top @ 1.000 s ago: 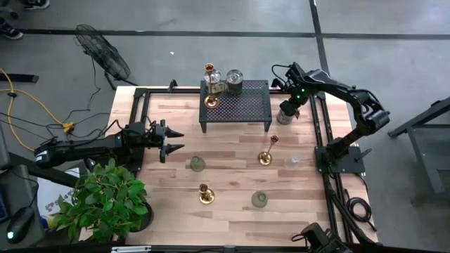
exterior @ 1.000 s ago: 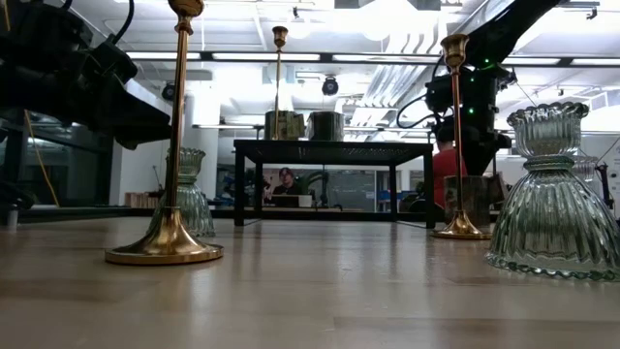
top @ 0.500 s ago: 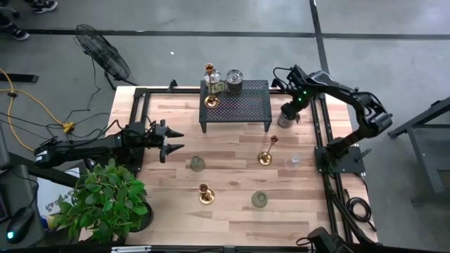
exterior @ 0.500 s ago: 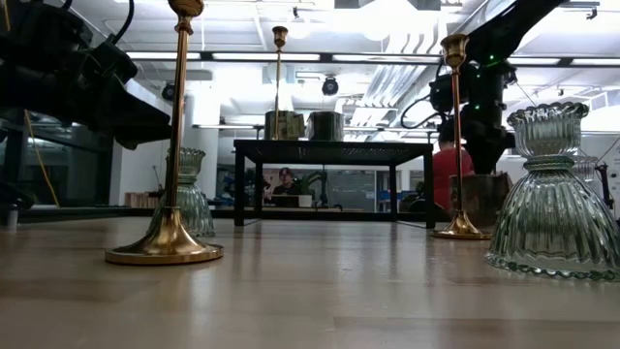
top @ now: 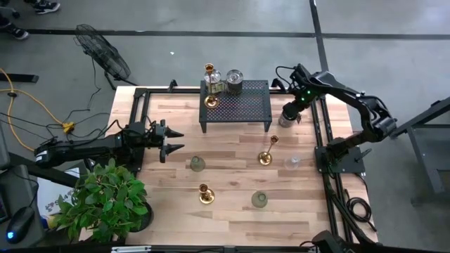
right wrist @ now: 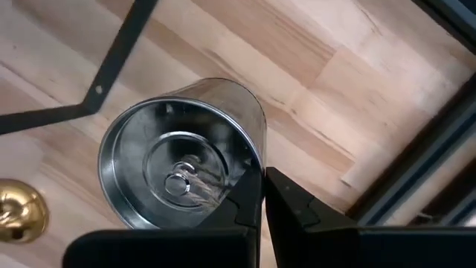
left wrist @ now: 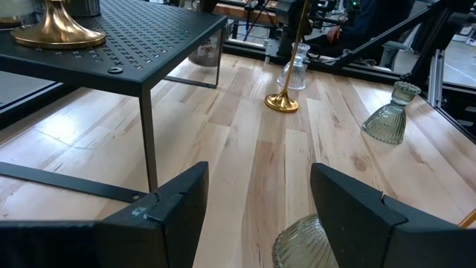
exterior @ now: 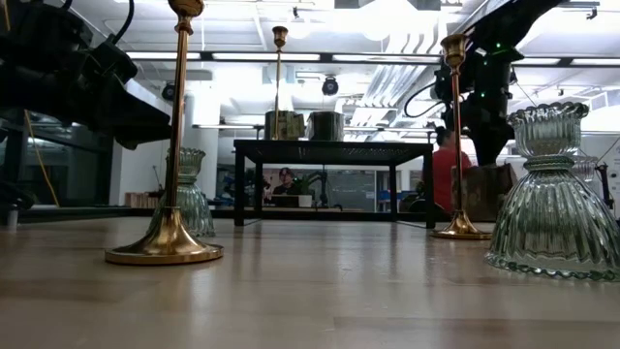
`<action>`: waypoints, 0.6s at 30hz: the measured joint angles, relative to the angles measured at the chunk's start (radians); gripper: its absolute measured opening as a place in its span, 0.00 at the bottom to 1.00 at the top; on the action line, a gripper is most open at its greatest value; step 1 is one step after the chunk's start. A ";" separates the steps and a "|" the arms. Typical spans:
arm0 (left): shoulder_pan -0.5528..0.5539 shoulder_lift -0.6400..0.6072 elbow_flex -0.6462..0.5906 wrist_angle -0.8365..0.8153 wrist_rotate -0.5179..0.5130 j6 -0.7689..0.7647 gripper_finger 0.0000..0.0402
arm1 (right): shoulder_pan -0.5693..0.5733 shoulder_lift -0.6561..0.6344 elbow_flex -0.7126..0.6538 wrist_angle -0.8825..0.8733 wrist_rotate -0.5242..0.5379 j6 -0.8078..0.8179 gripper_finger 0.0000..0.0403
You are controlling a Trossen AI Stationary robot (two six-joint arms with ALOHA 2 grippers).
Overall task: Stock candles on shelf
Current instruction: Put the silver scented candle on the shelf
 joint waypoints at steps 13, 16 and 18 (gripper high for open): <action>0.000 0.000 0.000 0.000 0.000 0.000 0.57 | 0.000 -0.003 0.280 -0.162 0.019 -0.025 0.01; 0.000 0.000 0.000 0.000 0.000 0.000 0.57 | 0.000 -0.004 0.369 -0.192 0.020 -0.028 0.01; 0.000 0.000 0.000 0.000 0.000 0.000 0.57 | 0.000 -0.004 0.423 -0.209 0.018 -0.030 0.01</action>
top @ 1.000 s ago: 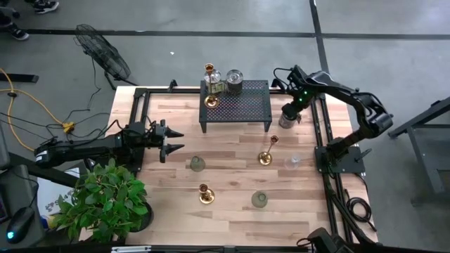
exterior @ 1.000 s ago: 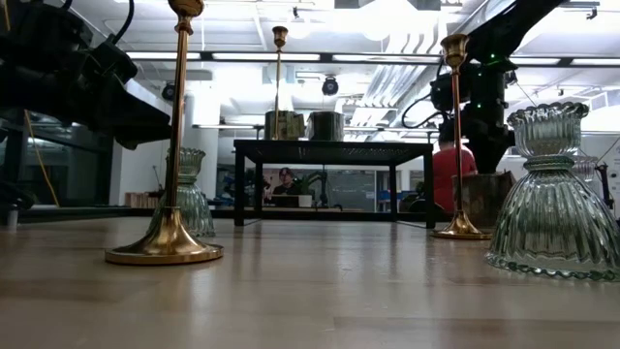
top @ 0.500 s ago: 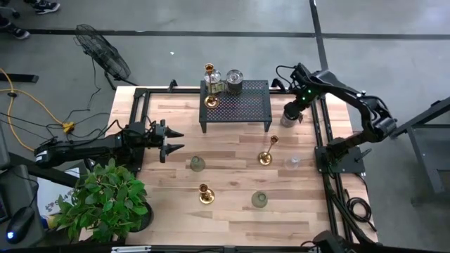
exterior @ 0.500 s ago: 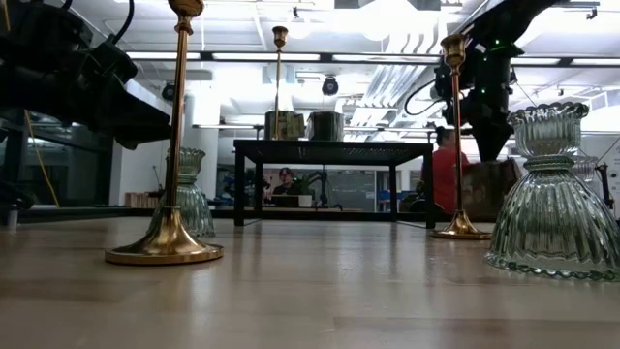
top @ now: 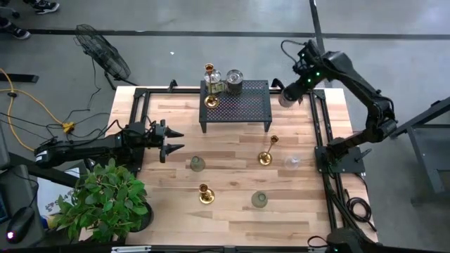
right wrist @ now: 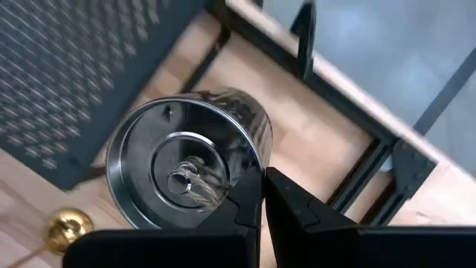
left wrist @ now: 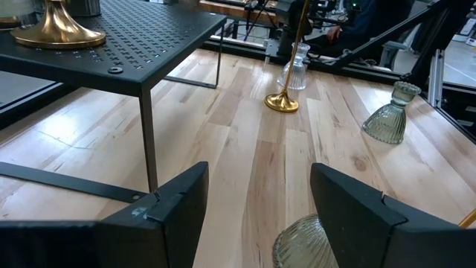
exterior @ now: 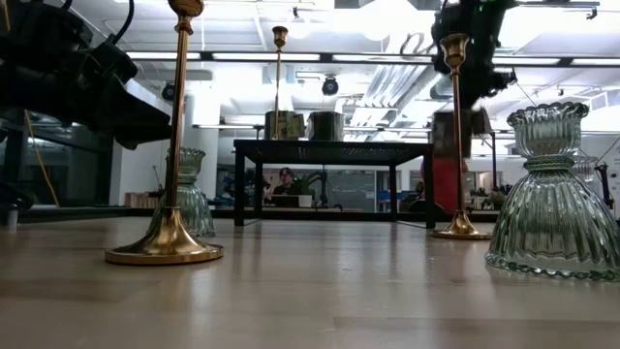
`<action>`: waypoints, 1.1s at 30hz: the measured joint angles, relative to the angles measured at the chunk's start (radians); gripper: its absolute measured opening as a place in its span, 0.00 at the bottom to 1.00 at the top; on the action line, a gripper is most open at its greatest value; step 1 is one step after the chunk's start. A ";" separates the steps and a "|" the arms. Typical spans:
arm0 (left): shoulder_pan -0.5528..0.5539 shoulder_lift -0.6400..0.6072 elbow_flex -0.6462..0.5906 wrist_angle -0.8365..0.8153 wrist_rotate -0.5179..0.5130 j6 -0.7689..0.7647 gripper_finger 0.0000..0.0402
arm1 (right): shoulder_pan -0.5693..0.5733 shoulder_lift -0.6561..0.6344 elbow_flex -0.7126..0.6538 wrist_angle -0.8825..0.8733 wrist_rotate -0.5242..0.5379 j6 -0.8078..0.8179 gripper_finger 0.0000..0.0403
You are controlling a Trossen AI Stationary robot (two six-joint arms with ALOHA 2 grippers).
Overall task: Stock candles on shelf
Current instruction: Put the silver scented candle on the shelf
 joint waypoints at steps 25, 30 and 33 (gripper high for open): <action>0.000 0.000 0.000 0.000 0.000 0.000 0.57 | 0.087 0.169 0.095 0.302 -0.238 0.004 0.01; 0.000 0.000 0.000 0.000 0.000 0.000 0.57 | 0.088 0.218 0.143 0.321 -0.254 0.000 0.01; 0.000 0.000 0.000 0.000 0.000 0.000 0.57 | 0.088 0.256 0.186 0.344 -0.271 -0.015 0.01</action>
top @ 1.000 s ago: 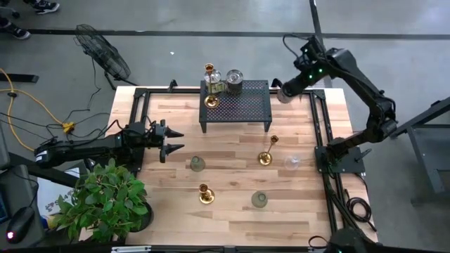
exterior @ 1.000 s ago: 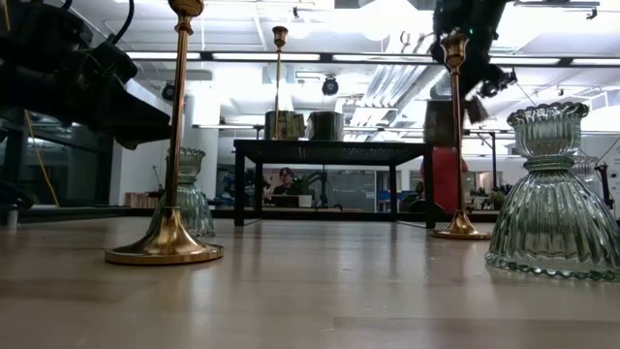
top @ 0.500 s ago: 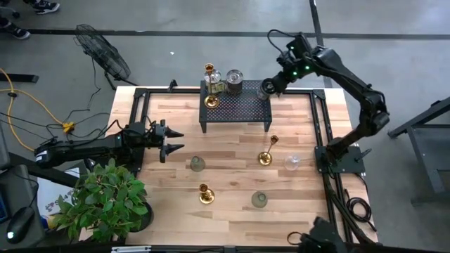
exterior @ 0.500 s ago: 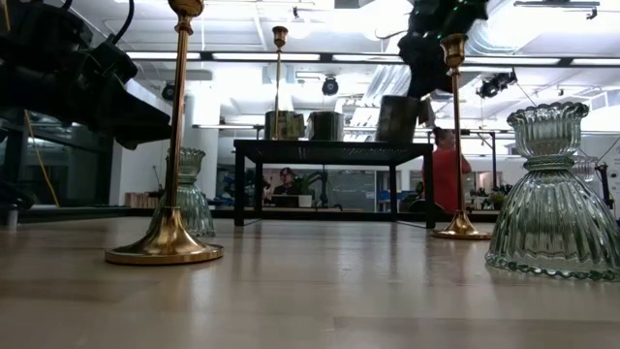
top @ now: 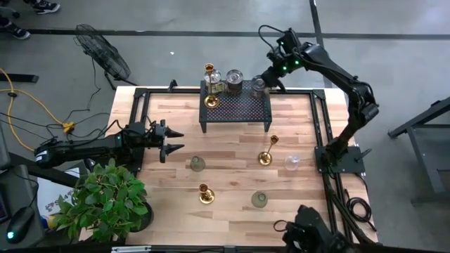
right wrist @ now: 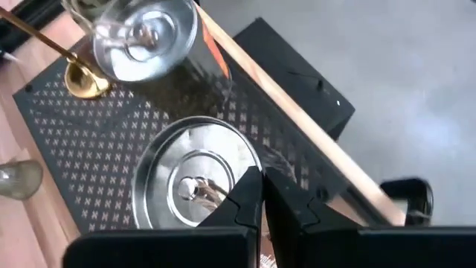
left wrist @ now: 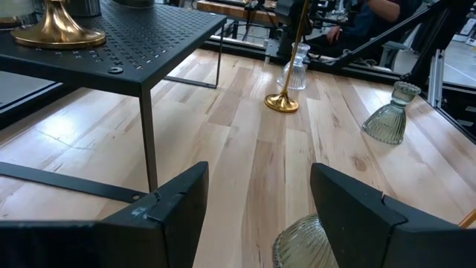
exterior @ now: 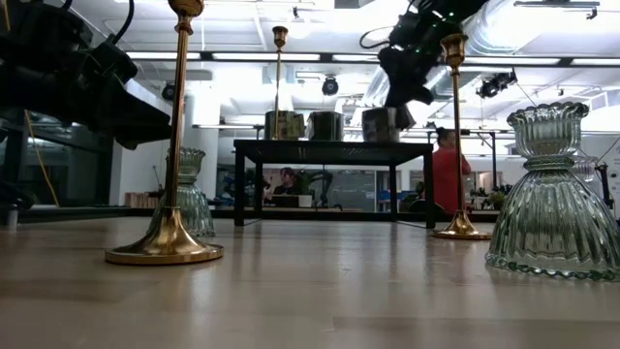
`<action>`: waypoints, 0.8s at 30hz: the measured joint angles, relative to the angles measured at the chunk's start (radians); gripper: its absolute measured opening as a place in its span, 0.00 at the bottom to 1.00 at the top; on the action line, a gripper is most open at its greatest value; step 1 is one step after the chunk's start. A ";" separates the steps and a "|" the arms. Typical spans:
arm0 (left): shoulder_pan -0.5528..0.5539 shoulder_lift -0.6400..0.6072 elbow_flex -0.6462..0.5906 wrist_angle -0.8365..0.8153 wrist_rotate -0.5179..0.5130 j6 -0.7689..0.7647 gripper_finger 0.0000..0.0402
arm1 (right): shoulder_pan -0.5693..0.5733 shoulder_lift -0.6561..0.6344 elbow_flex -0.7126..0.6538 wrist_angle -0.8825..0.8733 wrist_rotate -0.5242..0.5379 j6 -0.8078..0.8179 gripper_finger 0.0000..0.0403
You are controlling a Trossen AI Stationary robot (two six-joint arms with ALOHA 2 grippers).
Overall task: Stock candles on shelf
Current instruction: Put the silver scented candle on the shelf
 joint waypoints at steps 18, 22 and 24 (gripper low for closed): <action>0.000 0.000 0.000 0.000 0.000 0.000 0.57 | 0.000 0.095 0.049 0.081 -0.021 -0.160 0.01; 0.000 0.000 0.000 0.000 0.000 0.000 0.57 | -0.001 0.097 0.049 0.102 -0.020 -0.196 0.01; 0.000 0.000 0.000 0.000 0.000 0.000 0.57 | -0.007 0.097 0.049 0.103 -0.022 -0.214 0.01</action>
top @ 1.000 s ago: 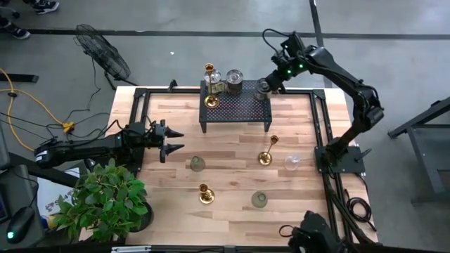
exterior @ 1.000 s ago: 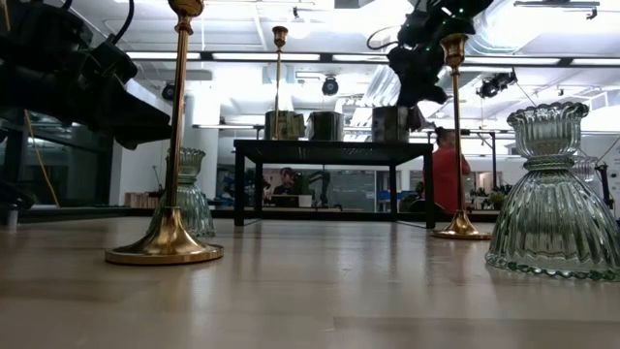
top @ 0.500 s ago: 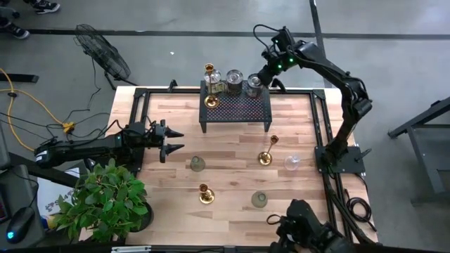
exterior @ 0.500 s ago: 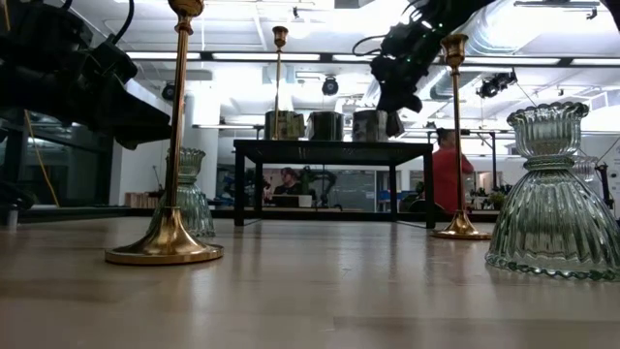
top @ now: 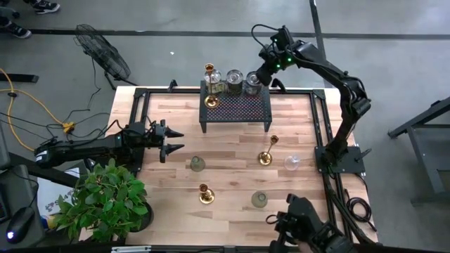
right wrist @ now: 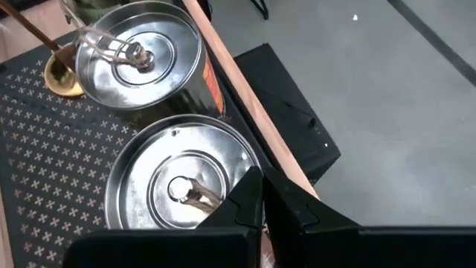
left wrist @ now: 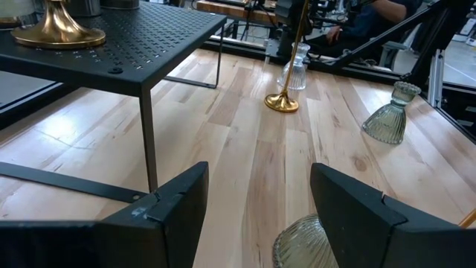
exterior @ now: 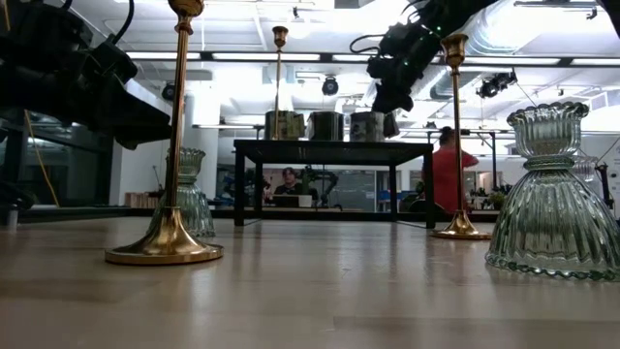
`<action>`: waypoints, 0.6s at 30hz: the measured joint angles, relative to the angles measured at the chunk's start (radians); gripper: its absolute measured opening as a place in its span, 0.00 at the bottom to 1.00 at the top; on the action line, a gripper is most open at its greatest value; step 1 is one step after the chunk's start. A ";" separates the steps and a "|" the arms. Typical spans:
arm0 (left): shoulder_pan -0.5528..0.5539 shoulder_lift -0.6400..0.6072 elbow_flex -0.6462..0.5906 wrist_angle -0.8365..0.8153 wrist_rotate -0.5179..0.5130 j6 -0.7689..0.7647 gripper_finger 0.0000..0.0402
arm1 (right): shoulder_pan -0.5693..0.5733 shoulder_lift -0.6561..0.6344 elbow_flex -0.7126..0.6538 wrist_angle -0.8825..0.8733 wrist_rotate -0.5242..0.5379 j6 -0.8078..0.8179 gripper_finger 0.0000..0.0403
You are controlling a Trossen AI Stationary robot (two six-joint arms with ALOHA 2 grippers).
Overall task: Stock candles on shelf
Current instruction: Put the silver scented candle on the shelf
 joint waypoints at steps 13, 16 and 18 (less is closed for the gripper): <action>0.000 0.000 0.000 0.000 0.000 0.000 0.57 | -0.008 0.000 0.000 0.005 -0.018 -0.137 0.01; 0.000 0.000 0.000 0.000 0.000 0.000 0.57 | -0.008 0.000 0.000 0.010 -0.020 -0.138 0.01; 0.000 0.000 0.000 0.000 0.000 0.000 0.57 | -0.008 0.000 0.000 0.012 -0.019 -0.138 0.01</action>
